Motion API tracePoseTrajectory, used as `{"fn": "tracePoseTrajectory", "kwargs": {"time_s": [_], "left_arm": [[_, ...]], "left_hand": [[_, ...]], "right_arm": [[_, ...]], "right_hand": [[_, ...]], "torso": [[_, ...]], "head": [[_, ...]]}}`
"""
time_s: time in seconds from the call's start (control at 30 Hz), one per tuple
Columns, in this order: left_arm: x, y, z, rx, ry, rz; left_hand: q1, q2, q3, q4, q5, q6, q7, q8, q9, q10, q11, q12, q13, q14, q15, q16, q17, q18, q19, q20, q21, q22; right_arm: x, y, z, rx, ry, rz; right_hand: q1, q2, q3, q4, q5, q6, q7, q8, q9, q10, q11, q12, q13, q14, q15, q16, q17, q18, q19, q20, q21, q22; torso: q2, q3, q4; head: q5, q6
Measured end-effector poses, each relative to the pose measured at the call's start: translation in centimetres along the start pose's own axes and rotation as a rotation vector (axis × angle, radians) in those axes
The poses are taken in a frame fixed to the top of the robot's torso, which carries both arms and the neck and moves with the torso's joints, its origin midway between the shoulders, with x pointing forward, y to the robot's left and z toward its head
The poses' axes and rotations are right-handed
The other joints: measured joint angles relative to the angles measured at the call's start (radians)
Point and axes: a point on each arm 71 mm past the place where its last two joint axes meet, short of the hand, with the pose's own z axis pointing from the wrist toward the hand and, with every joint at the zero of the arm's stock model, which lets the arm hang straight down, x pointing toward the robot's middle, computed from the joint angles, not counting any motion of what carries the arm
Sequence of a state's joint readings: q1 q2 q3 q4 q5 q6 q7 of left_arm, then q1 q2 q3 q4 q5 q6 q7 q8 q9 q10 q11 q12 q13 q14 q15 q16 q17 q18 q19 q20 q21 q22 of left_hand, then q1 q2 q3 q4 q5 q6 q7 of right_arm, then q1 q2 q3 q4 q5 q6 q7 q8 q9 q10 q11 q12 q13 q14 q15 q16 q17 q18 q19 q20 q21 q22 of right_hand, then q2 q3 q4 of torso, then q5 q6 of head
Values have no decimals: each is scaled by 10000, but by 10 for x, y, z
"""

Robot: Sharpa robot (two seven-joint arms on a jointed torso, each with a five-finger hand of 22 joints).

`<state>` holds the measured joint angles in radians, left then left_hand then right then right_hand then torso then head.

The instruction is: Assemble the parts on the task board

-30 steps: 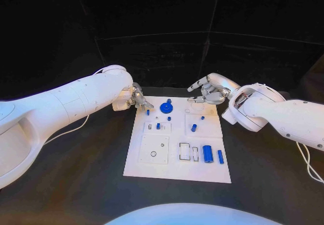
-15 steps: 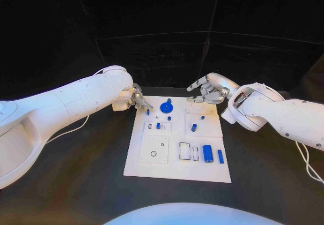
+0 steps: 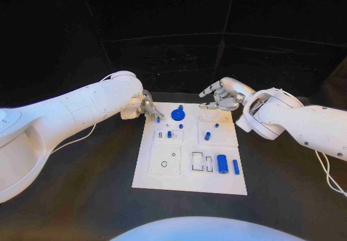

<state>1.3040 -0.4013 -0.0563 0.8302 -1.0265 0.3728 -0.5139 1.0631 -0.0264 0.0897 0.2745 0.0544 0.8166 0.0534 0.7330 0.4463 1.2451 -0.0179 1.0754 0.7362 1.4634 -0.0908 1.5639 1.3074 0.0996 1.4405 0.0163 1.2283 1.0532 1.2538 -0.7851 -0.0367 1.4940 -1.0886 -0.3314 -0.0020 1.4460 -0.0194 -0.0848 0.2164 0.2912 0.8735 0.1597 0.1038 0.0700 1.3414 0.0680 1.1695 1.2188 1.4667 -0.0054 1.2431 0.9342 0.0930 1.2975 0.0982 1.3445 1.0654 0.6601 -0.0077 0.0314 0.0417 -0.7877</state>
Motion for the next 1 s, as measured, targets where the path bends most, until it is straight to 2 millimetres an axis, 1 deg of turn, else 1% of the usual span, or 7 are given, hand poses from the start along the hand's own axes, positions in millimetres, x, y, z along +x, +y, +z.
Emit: {"fn": "tracePoseTrajectory", "kwargs": {"time_s": [0.13, 0.37, 0.4, 0.5, 0.8, 0.87, 1.0], "left_arm": [[2, 1, 2, -15, 32, 55], [4, -1, 3, 72, 35, 88], [4, -1, 3, 90, 37, 93], [4, -3, 3, 134, 43, 106], [5, -6, 3, 251, 44, 117], [5, -6, 3, 272, 31, 108], [4, -6, 3, 327, -2, 88]], "left_hand": [[0, 0, 0, 0, 0, 0, 0, 0, 0, 0, 0, 12, 8, 0, 0, 0, 0, -1, 0, 0, 0, 12], [44, 44, -28, -28, 0, 0, 0, 0, -11, 0, 0, 12, 23, 37, 37, 0, 0, 0, 0, 0, 0, 23], [109, 109, -28, -28, 0, 0, 0, 0, -12, 0, 0, 12, 23, 37, 37, 0, 0, 0, 0, 0, 0, 27], [264, 173, -70, -70, 0, 0, 0, 0, -28, 0, 0, 51, 22, 37, 37, 0, 0, 0, 0, 0, 0, 43], [983, 772, 277, -470, 0, 0, 0, 0, -107, 0, 0, 89, -30, 37, 36, 0, 0, 0, 0, 0, 0, 43], [1219, 956, 454, -647, 0, 1, 0, 0, -136, -16, -17, 89, -56, 37, 36, 0, 0, 0, 0, 0, 0, 52], [1710, 1104, 958, -1060, -14, 0, 2, -63, -185, -61, -58, 89, -105, 37, 36, 0, 0, 1, 0, 0, 0, 70]], "right_arm": [[0, 0, 0, -7, 6, 2], [0, 0, 1, -5, 9, 2], [0, 0, 1, -6, 11, 3], [1, 1, 1, -10, 15, 4], [1, 1, 2, -23, 33, 7], [1, 1, 2, -22, 34, 7], [1, 1, 1, -19, 35, 7]], "right_hand": [[51, 52, -29, -29, 0, 0, 0, 0, 0, 0, 0, 0, 4, 0, 0, 0, 0, 0, 0, 0, 0, 0], [53, 53, -29, -28, 0, 0, 0, 0, 0, 0, 0, 0, 5, 0, 0, 0, -1, 0, 0, 0, 0, 0], [53, 53, -29, -28, 0, 0, 0, 0, 0, 0, 0, 0, 5, 0, 0, 0, -1, 0, 0, 0, 0, 0], [53, 53, -29, -28, 0, 0, 0, 0, 1, 0, 0, 0, 5, 0, 0, 0, -1, 0, 0, 0, 0, 0], [52, 52, -28, -28, 37, 0, 0, 0, 1, 0, 0, 0, 6, 0, 0, 0, -1, 0, 0, 0, 0, 0], [53, 53, -28, -28, 37, 0, 0, 0, 1, 0, 0, 0, 6, 0, 0, 0, -1, 0, 0, 0, 0, 0], [52, 52, -28, -28, 37, 0, 0, 0, 1, 0, 0, 0, 6, 0, 0, 0, 14, 0, 0, 0, 0, 0]], "torso": [[-1, 0, 6], [-5, -1, 6], [-6, -1, 6], [-6, -1, 6], [-3, 0, 5], [-4, 0, 5], [-4, -1, 4]], "head": [[-2, -4], [9, -7], [8, -6], [-3, 1], [-14, -12], [-15, -18], [-16, -25]]}}
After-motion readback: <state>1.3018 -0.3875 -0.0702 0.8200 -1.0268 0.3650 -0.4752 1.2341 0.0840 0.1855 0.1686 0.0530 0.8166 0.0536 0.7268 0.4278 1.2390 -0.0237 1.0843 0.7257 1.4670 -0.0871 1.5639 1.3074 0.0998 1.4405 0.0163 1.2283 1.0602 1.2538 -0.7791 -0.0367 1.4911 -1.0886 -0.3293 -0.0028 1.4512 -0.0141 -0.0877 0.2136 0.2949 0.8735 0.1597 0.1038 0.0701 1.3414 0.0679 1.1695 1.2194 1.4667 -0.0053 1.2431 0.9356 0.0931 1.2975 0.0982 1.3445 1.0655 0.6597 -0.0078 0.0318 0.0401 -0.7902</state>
